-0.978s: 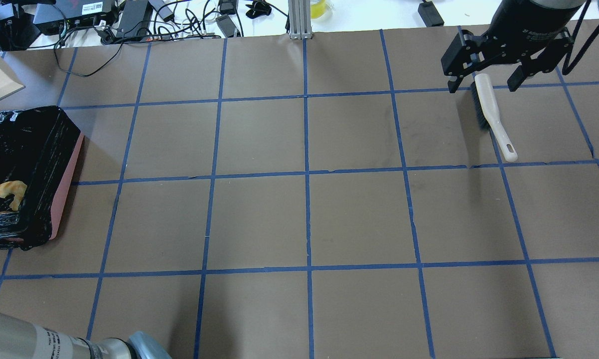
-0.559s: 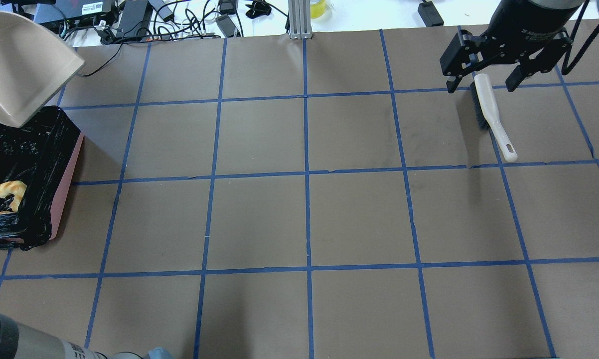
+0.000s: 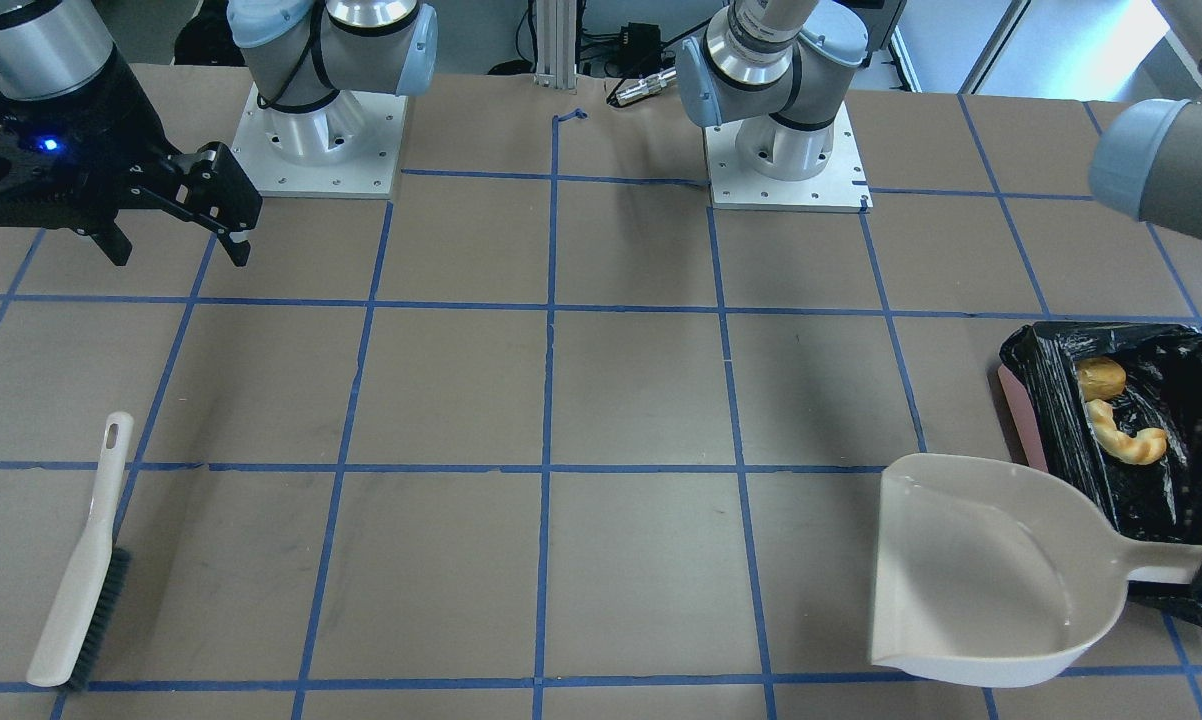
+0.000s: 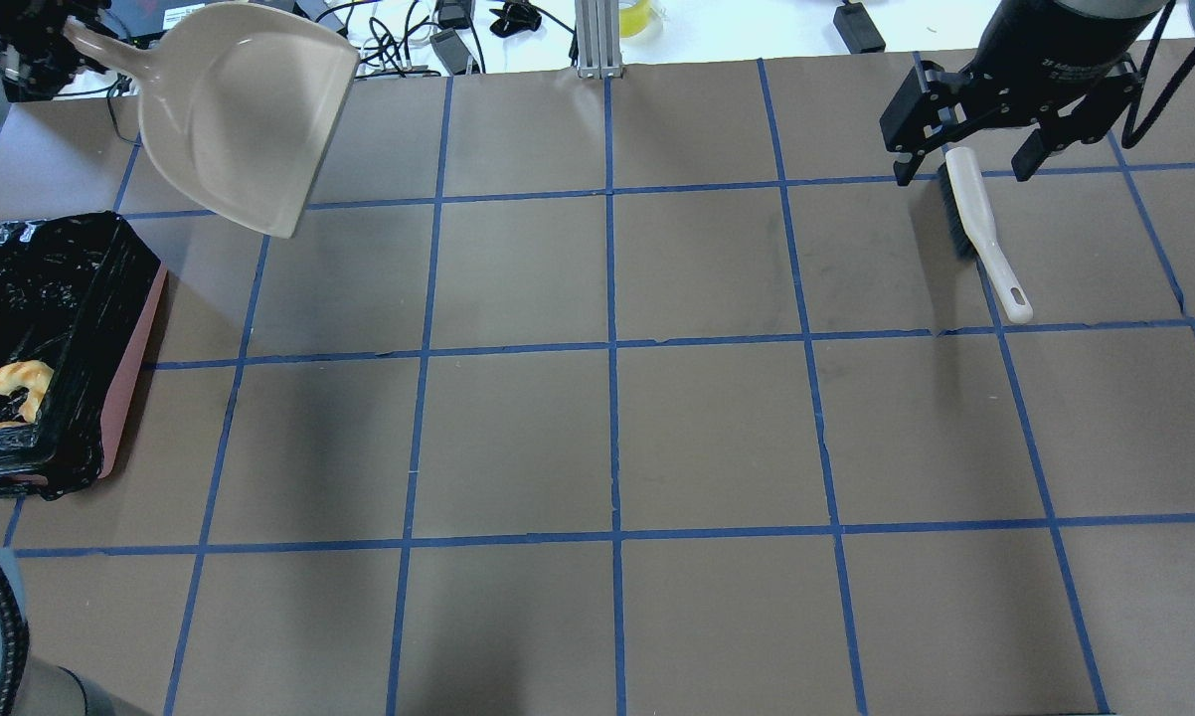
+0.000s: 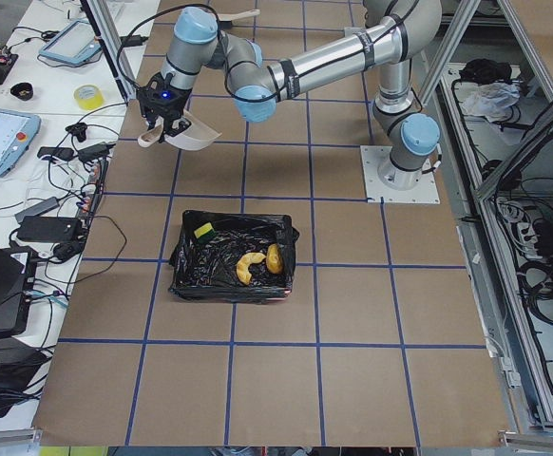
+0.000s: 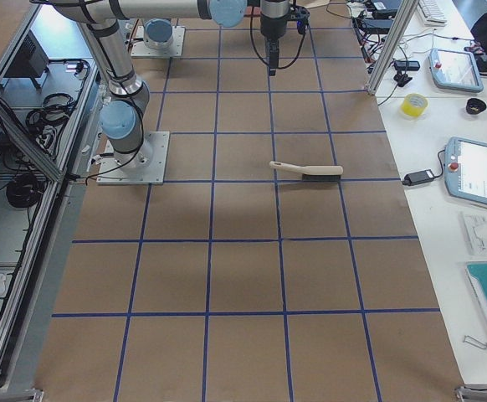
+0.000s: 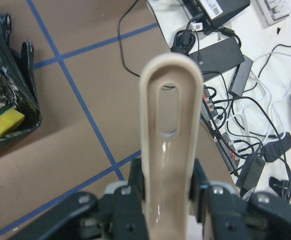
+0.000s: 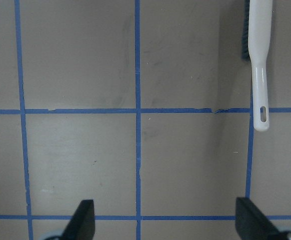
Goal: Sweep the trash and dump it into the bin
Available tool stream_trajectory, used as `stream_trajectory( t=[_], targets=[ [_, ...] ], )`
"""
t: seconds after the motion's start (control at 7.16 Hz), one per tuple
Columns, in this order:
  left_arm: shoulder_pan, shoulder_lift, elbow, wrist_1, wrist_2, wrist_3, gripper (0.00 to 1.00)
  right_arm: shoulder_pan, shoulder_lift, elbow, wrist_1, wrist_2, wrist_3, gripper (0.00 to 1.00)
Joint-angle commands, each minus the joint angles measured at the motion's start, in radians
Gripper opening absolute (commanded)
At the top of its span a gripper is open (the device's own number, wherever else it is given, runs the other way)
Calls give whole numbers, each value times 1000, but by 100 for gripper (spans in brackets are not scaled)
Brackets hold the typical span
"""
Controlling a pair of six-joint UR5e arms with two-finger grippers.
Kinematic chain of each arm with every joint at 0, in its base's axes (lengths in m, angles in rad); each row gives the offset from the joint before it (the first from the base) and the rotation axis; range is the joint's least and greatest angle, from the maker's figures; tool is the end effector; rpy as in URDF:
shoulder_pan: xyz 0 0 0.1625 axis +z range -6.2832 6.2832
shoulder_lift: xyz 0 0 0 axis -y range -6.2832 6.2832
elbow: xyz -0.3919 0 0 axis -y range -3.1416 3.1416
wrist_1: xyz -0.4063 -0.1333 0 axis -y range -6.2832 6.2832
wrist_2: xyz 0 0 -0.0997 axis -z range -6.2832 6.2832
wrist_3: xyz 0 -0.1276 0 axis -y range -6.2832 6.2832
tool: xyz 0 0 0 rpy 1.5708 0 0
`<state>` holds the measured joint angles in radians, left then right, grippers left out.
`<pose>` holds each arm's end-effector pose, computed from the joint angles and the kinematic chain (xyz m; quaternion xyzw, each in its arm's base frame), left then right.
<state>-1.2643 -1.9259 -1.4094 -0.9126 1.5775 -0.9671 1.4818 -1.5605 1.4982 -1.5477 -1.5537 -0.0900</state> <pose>0.0793 -0.6895 0.3823 0.5793 -0.7820 0.2188 0.0716 0.0892 -0.5242 0.4561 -0.0007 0.9998 -0.0203 0.0068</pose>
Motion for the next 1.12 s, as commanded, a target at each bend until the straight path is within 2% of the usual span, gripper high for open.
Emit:
stream_trajectory(
  t=[0.0, 0.42, 0.56, 0.98],
  targets=[
    [-58, -37, -48, -95, 4, -219, 0, 0, 0, 0, 0, 1, -1, 100],
    [-81, -142, -69, -94, 1, -258, 0, 0, 0, 0, -2, 0, -1, 100],
    [-98, -163, -68, -98, 6, -344, 0, 0, 0, 0, -2, -2, -1, 100],
    [-107, -209, -62, -103, 6, -343, 0, 0, 0, 2, -3, -2, -2, 100]
  ],
)
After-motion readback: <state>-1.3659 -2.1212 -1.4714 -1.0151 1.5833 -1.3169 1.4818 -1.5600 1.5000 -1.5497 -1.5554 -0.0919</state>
